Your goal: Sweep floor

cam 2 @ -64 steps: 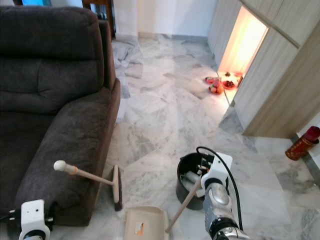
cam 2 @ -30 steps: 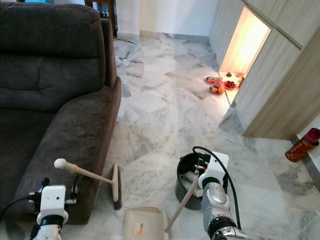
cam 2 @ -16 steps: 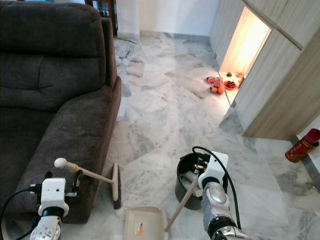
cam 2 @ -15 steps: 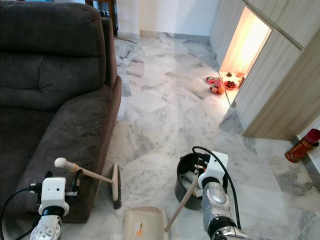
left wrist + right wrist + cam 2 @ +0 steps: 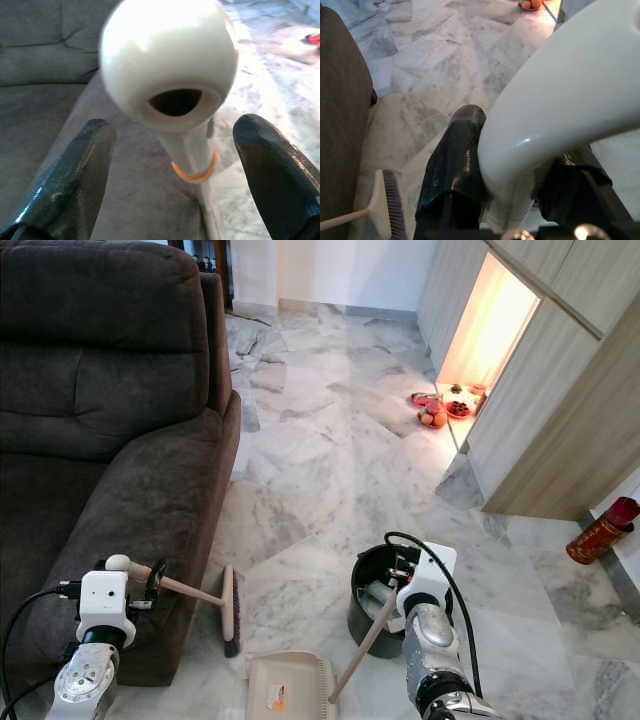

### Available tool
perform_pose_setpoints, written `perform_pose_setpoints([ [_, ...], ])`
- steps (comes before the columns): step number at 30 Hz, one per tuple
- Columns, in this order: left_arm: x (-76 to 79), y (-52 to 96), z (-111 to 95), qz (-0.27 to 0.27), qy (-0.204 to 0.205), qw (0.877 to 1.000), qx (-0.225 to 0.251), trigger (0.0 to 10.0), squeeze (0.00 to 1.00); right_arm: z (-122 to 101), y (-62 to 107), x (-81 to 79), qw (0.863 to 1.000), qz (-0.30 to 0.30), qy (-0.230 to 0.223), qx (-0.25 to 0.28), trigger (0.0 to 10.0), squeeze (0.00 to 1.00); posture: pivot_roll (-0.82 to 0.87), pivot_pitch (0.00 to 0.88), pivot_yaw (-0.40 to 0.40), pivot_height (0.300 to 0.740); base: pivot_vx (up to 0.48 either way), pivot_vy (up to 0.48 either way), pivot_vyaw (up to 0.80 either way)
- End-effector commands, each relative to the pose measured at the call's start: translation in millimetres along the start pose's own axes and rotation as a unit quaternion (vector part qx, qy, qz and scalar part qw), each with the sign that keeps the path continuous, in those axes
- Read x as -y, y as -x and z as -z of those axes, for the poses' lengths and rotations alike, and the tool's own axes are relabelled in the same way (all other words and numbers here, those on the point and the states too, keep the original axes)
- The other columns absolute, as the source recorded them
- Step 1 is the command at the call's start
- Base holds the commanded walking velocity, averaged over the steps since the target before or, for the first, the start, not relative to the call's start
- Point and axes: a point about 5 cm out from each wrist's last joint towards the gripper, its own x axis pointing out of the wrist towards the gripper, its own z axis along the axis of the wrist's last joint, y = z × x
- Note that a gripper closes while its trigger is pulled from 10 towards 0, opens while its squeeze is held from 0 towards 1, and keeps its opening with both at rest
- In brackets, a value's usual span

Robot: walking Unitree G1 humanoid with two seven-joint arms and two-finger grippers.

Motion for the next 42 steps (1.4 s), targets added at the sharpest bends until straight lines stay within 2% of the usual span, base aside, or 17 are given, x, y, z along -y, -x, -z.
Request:
perform_pose_setpoints([
  [1, 1.9, -1.2, 2, 0.011, 0.014, 1.0, -0.003, 10.0, 0.0, -4, -1.4, 3.2, 1.0, 0.005, 0.006, 0.003, 10.0, 0.0, 0.11, 0.008, -0.126, 0.74, 0.0, 0.0, 0.0],
  [12, 2.4, -8.6, -2, 0.032, 0.015, 0.999, 0.004, 10.0, 0.0, -2, -0.1, 5.7, 1.0, 0.007, 0.006, 0.0, 10.0, 0.0, 0.1, 0.014, -0.129, 0.74, 0.0, 0.0, 0.0],
  [19, 0.1, -13.8, -10, 0.048, -0.002, 0.999, 0.024, 10.0, 0.0, 0, 0.5, 6.2, 1.0, 0.007, 0.006, -0.003, 10.0, 0.0, 0.11, 0.017, -0.129, 0.74, 0.0, 0.0, 0.0],
  [40, 6.4, -24.0, -17, 0.065, 0.014, 0.997, 0.03, 10.0, 0.0, 0, 0.7, 7.0, 1.0, 0.008, 0.008, -0.003, 10.0, 0.0, 0.1, 0.021, -0.132, 0.74, 0.0, 0.0, 0.0],
  [41, 7.0, -24.1, -17, 0.065, 0.014, 0.997, 0.031, 5.6, 0.0, 0, 0.7, 7.0, 1.0, 0.008, 0.008, -0.003, 10.0, 0.0, 0.1, 0.021, -0.132, 0.74, 0.0, 0.0, 0.0],
  [42, 7.8, -24.2, -18, 0.065, 0.015, 0.997, 0.031, 3.3, 0.0, 0, 0.7, 7.0, 1.0, 0.007, 0.008, -0.003, 10.0, 0.0, 0.1, 0.021, -0.132, 0.74, 0.0, 0.0, 0.0],
])
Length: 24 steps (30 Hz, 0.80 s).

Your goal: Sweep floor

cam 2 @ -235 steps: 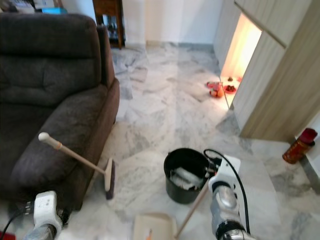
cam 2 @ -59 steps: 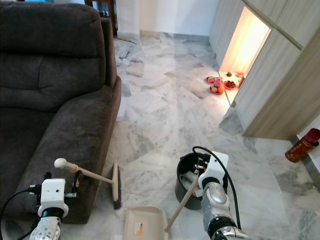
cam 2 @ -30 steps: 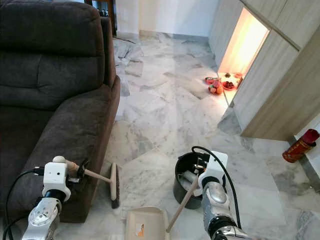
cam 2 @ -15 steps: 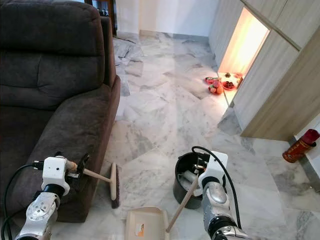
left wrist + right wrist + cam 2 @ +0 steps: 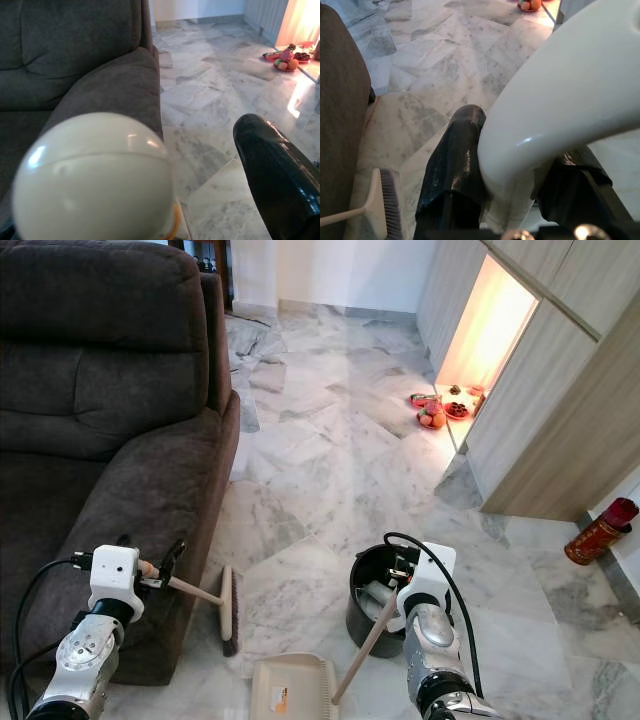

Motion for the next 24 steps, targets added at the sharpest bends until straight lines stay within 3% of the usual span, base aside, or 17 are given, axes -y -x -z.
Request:
perform_pose_setpoints([
  [1, 4.3, -0.3, 2, 0.004, 0.009, 1.0, -0.007, 3.3, 0.0, 0, 0.7, 6.1, 1.0, 0.008, 0.004, -0.003, 10.0, 0.0, 0.1, 0.021, -0.132, 0.74, 0.0, 0.0, 0.0],
  [10, 10.4, 1.7, 6, 0.009, 0.02, 1.0, -0.016, 3.5, 0.0, 1, 1.1, 6.1, 1.0, 0.008, 0.005, -0.005, 10.0, 0.0, 0.1, 0.022, -0.131, 0.74, 0.0, 0.0, 0.0],
  [11, 10.3, 1.7, 6, 0.008, 0.022, 1.0, -0.016, 2.2, 0.0, 1, 1.1, 6.2, 1.0, 0.008, 0.005, -0.005, 10.0, 0.0, 0.1, 0.022, -0.131, 0.74, 0.0, 0.0, 0.0],
  [13, 10.1, 1.6, 7, 0.008, 0.022, 1.0, -0.018, 1.6, 0.0, 2, 1.1, 6.0, 1.0, 0.008, 0.005, -0.005, 10.0, 0.0, 0.1, 0.021, -0.13, 0.74, 0.0, 0.0, 0.0],
  [14, 10.1, 1.6, 7, 0.008, 0.022, 1.0, -0.018, 0.0, 0.0, 2, 1.1, 6.0, 1.0, 0.008, 0.005, -0.005, 10.0, 0.0, 0.1, 0.021, -0.13, 0.74, 0.0, 0.0, 0.0],
  [24, 11.3, 4.1, 13, 0.009, 0.026, 0.999, -0.04, 0.0, 0.0, 1, 0.8, 5.2, 1.0, 0.006, 0.006, -0.005, 10.0, 0.0, 0.1, 0.02, -0.133, 0.74, 0.0, 0.0, 0.0],
])
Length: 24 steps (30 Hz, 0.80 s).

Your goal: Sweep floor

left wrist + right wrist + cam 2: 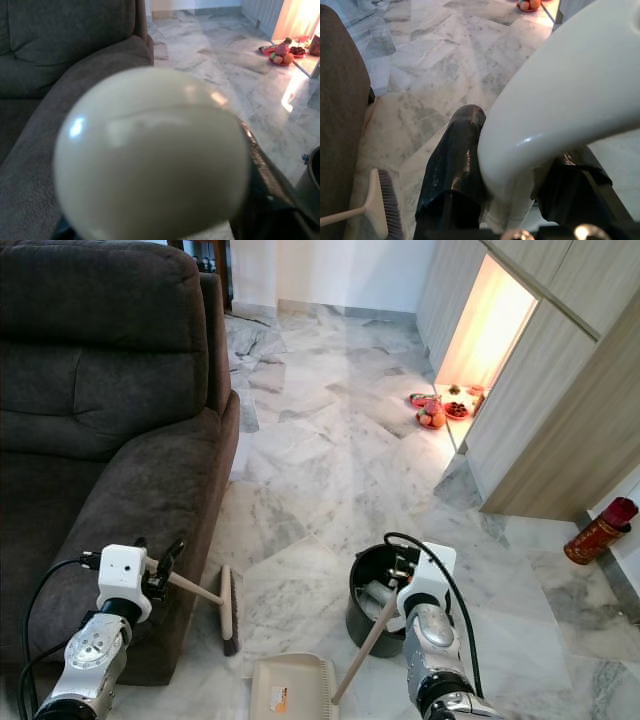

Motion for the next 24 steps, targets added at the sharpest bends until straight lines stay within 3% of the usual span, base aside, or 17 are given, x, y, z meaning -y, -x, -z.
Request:
perform_pose_setpoints([
  [1, 3.8, 3.2, 7.7, 0.004, 0.012, 1.0, -0.021, 0.0, 0.0, 1.1, 0.8, 5.2, 1.0, 0.007, 0.005, -0.005, 10.0, 0.0, 0.1, 0.02, -0.133, 0.74, 0.0, 0.0, 0.0],
  [24, 5.1, 6.9, 14.9, 0.01, 0.002, 0.999, -0.045, 0.0, 0.0, 1.6, 0.9, 4.7, 1.0, 0.006, 0.004, -0.006, 10.0, 0.0, 0.1, 0.025, -0.131, 0.74, 0.0, 0.0, 0.0],
])
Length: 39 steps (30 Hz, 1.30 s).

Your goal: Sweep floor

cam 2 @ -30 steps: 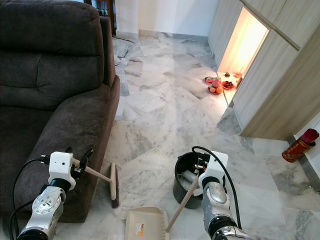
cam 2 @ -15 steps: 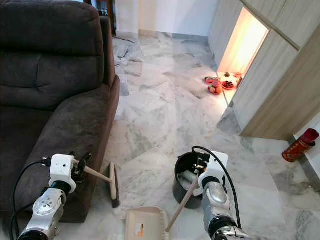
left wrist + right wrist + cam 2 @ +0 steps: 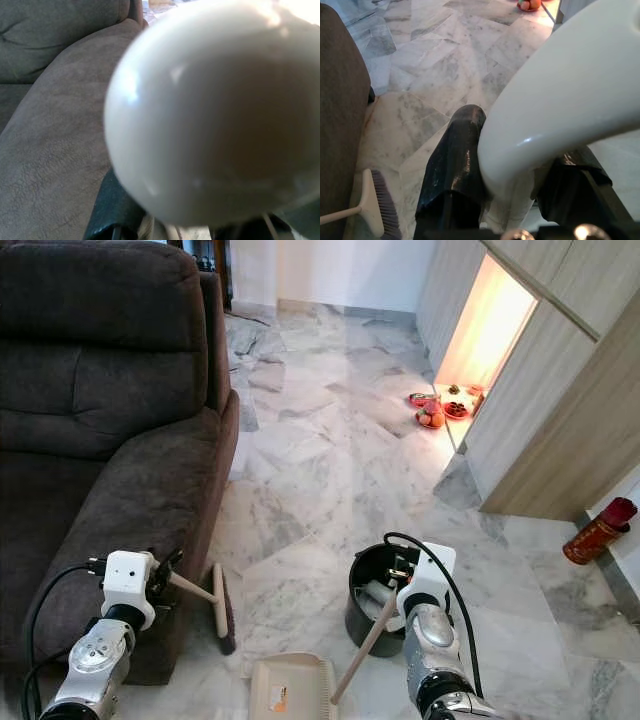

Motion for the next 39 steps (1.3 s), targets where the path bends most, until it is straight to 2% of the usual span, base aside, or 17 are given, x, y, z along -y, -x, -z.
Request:
perform_pose_setpoints([
  [1, 1.6, 4.1, 7, 0.005, -0.002, 1.0, -0.02, 0.0, 0.0, 2, 0.9, 4.9, 1.0, 0.007, 0.004, -0.006, 10.0, 0.0, 0.1, 0.025, -0.131, 0.74, 0.0, 0.0, 0.0],
  [6, 7.3, 1.6, -3, 0.018, 0.014, 1.0, 0.011, 0.0, 0.0, -4, 0.4, 5.9, 0.999, 0.01, 0.027, 0.015, 10.0, 0.0, 0.1, 0.029, -0.128, 0.74, 0.0, 0.0, 0.0],
  [7, 8.3, 1.2, -5, 0.021, 0.015, 1.0, 0.016, 1.7, 0.0, -5, 0.3, 5.7, 0.999, 0.01, 0.03, 0.017, 10.0, 0.0, 0.1, 0.029, -0.128, 0.74, 0.0, 0.0, 0.0],
  [8, 9.9, 0.1, -8, 0.024, 0.017, 0.999, 0.023, 10.0, 0.0, -6, 0.0, 5.4, 0.999, 0.01, 0.029, 0.021, 10.0, 0.0, 0.1, 0.029, -0.128, 0.74, 0.0, 0.0, 0.0],
  [9, 9.9, 0.1, -8, 0.024, 0.017, 0.999, 0.023, 10.0, 0.0, -6, 0.0, 5.4, 0.999, 0.01, 0.029, 0.021, 10.0, 0.0, 0.1, 0.029, -0.128, 0.74, 0.0, 0.0, 0.0],
  [10, 14.3, -3.8, -21, 0.035, 0.02, 0.998, 0.05, 10.0, 0.0, -10, -0.9, 5.9, 0.999, 0.014, 0.031, 0.03, 10.0, 0.0, 0.1, 0.029, -0.128, 0.74, 0.0, 0.0, 0.0],
  [11, 14.6, -4.7, -24, 0.035, 0.021, 0.998, 0.056, 10.0, 0.0, -11, -1.3, 6.0, 0.999, 0.015, 0.032, 0.032, 10.0, 0.0, 0.1, 0.029, -0.128, 0.74, 0.0, 0.0, 0.0],
  [15, 14.1, -7.5, -34, 0.036, 0.025, 0.997, 0.069, 10.0, 0.0, -13, -1.7, 5.9, 0.999, 0.018, 0.033, 0.038, 10.0, 0.0, 0.1, 0.027, -0.125, 0.74, 0.0, 0.0, 0.0],
  [22, 20.8, -6.6, -48, 0.085, 0.021, 0.993, 0.084, 10.0, 0.0, -19, -2.2, 9.3, 0.997, 0.031, 0.05, 0.055, 10.0, 0.0, 0.1, 0.026, -0.125, 0.74, 0.0, 0.0, 0.0],
  [33, 32.7, -1.5, -50, 0.162, 0.017, 0.985, 0.057, 10.0, 0.0, -20, -1.9, 13.0, 0.995, 0.051, 0.057, 0.06, 10.0, 0.0, 0.1, 0.021, -0.12, 0.74, 0.0, 0.0, 0.0],
  [39, 37.5, -0.1, -47, 0.152, 0.014, 0.987, 0.051, 10.0, 0.0, -19, -1.1, 13.3, 0.995, 0.054, 0.058, 0.061, 10.0, 0.0, 0.09, 0.013, -0.113, 0.74, 0.0, 0.0, 0.0],
])
